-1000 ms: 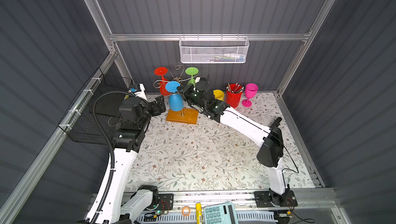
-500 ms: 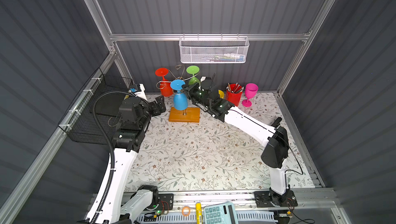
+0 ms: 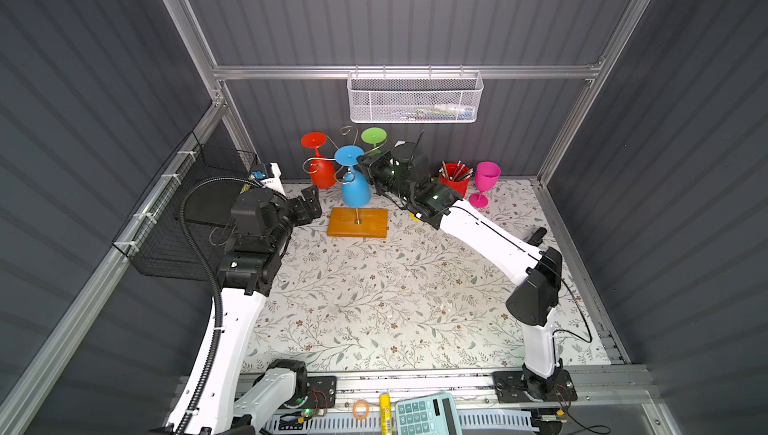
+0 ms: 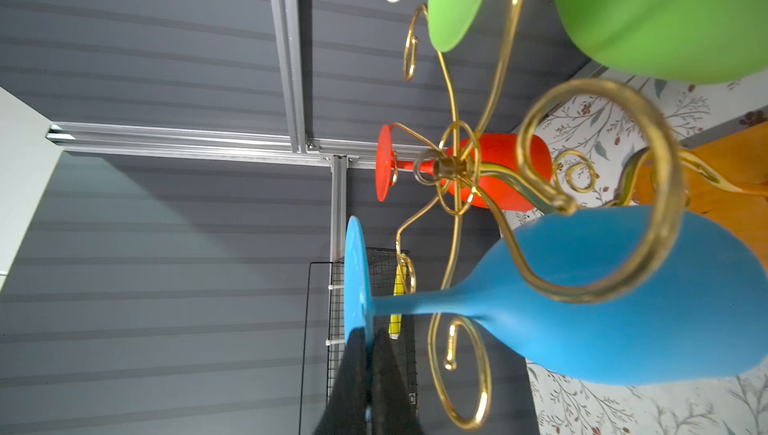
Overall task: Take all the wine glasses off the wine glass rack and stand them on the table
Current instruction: 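Work the blue glass stem out of its rack hook with the right gripper, then pull the blue glass away from the rack toward the robot with the right gripper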
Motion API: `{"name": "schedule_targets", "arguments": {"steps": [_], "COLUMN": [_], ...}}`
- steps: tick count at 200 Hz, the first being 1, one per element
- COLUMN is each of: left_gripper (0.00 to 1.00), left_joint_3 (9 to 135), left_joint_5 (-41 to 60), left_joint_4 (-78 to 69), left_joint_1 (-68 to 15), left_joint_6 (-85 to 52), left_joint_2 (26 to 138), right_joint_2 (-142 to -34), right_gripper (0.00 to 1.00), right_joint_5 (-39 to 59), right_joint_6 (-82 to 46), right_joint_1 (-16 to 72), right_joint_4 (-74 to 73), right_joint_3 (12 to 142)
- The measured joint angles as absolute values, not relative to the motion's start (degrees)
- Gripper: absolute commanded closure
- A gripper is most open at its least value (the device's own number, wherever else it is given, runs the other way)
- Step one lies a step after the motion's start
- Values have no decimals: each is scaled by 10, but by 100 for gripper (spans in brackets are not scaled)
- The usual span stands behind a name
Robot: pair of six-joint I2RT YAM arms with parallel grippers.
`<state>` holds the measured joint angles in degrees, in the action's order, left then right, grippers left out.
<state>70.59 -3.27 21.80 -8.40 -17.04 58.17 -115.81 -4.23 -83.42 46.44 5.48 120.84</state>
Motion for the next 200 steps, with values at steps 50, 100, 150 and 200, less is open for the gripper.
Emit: {"name": "schedule_targets", "arguments": {"steps": [50,100,150,200], "left_gripper": [10,10,10,10], "left_joint_3": [706,706,706,706], "left_joint_5": [-33,-33,-33,-31], "left_joint_4": [218,218,218,218], "left_joint_1": [-84,-84,-84,-84], "left_joint_6": [-170,-170,-169,-170], "left_joint_2": [582,582,582,589], "right_joint_2": [-1158,-1148,-1094,-986], "right_gripper": [100,100,100,100], "right_joint_5": [-57,-65,-69,-73], "right_joint_6": [-840,-837,-833,-823], "right_joint_1": [462,461,461,461], "right_joint_4": [77,67,38,-9], "right_joint_3": [1218,1176,1064,928]}}
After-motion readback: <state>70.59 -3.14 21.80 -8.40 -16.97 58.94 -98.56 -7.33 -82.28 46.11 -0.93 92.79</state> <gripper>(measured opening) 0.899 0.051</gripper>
